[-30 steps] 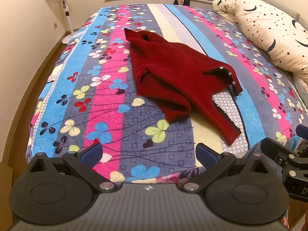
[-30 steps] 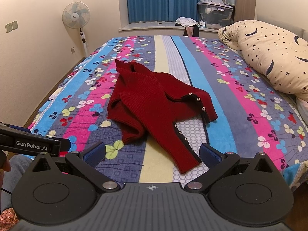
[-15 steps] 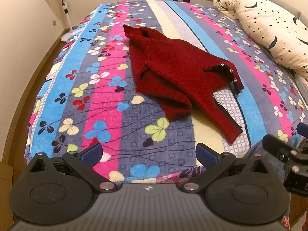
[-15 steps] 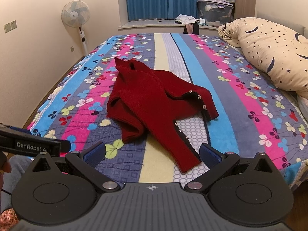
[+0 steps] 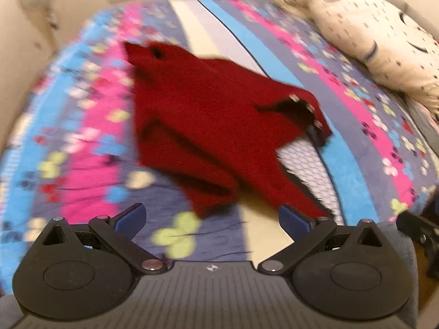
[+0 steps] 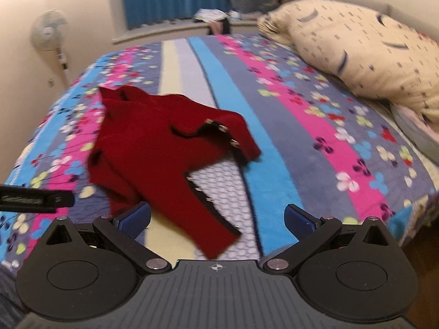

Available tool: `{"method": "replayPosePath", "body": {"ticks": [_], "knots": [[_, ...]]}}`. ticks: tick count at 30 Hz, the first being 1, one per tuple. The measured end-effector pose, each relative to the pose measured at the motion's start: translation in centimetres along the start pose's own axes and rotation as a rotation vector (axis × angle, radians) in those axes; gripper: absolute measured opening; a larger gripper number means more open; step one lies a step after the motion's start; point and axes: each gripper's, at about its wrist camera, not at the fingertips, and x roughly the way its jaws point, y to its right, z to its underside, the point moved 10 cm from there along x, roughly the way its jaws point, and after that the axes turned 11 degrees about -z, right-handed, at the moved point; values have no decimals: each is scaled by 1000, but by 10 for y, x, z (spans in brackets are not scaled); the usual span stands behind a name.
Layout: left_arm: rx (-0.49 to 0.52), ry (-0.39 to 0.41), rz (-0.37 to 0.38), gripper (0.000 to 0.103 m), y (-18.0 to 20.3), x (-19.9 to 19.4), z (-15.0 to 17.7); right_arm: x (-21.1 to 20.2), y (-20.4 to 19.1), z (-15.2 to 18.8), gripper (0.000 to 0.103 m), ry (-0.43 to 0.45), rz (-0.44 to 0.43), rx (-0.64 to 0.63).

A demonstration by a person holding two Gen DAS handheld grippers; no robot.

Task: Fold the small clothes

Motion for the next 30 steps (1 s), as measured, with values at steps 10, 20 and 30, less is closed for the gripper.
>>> {"method": "replayPosePath", "body": {"ticks": [10,20,30], "knots": [[-70,-357,213,90,112,144,4,27,54,2,102,-58,46,99],[-390,-4,149,11,-61,79,-137,49,70,-12,102,-51,97,86],[-646,20,-375,69,-357,115,-159,167,39,-82,102,-9,49,-164]]}}
